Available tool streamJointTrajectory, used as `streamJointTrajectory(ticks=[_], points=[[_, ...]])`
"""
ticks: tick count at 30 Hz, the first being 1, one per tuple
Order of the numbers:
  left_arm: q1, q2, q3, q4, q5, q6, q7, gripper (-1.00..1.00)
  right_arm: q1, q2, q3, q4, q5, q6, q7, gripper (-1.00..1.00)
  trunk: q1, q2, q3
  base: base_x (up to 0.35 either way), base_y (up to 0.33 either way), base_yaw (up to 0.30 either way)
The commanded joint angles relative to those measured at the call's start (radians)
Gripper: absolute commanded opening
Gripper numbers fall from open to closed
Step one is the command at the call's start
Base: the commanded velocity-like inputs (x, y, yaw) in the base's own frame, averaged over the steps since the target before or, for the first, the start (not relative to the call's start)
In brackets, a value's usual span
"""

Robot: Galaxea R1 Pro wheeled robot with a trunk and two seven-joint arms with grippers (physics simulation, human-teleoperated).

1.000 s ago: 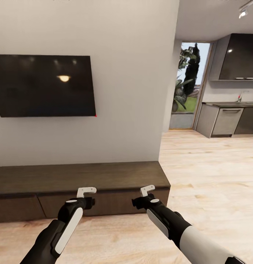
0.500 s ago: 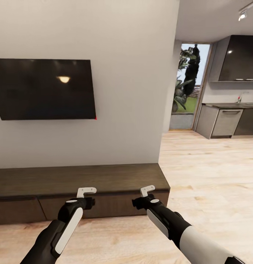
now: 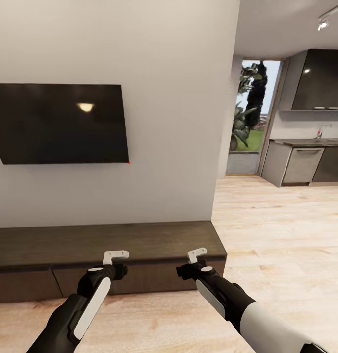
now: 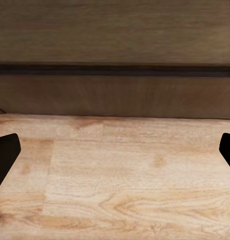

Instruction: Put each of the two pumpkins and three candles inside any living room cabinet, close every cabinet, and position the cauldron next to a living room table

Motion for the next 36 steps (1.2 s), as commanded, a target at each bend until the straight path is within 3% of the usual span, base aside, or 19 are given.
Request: streamJointTrajectory(ticks=[1,36], points=[[-0.001,0.001,-0.003,-0.001,0.011,0.002,0.01,1.0,-0.001,-0.001,0.005,-0.002,-0.01,0.002,-0.01,1.0,-0.004,0.007,0.002,0.0,0.0,0.0],[-0.001,0.001,-0.003,-0.001,0.011,0.002,0.013,1.0,-0.001,-0.001,0.005,-0.001,-0.009,0.002,-0.01,1.0,-0.138,0.252,0.112,0.0,0.0,0.0]])
